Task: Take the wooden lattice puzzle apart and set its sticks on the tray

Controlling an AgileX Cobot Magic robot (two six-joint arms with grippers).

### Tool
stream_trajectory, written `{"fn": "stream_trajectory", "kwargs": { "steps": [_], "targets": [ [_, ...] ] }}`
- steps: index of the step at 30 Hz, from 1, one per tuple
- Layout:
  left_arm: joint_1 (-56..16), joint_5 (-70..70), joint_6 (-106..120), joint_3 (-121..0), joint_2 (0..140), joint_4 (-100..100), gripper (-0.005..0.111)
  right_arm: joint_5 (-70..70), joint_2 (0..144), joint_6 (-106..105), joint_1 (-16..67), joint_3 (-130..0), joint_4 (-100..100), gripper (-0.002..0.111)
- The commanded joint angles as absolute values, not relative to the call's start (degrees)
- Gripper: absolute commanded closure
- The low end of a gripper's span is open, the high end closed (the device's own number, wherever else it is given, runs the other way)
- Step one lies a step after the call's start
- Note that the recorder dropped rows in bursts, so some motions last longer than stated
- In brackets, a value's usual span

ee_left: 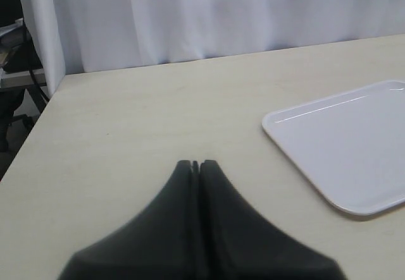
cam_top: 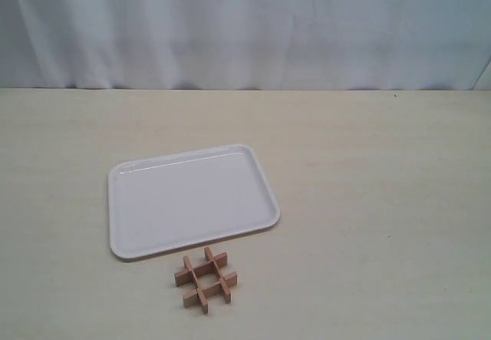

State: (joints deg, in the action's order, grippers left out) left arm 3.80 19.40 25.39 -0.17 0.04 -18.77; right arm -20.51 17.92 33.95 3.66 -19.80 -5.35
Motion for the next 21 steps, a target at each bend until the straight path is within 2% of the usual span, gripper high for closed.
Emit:
{"fn": "stream_trajectory", "kwargs": {
  "steps": [1,7,13,21],
  "targets": [
    [3.3,18.7,25.5,0.0,0.0,-18.7,0.107,-4.9,32.5,32.1,3.5,-32.3,-18.8,0.104],
    [3.3,18.7,25.5,0.0,0.0,-18.7,0.107,12.3,48.4,29.8,3.5,-40.0,-30.9,0.104],
    [3.3,18.7,25.5,0.0,0.0,-18.7,0.107,15.3,61.7,27.1,4.6,-40.6,-30.5,0.104],
    [3.3,18.7,25.5,0.0,0.0,-18.7,0.107,30.0,78.2,22.5,20.1,-47.6,-30.5,0.104]
  ]
}}
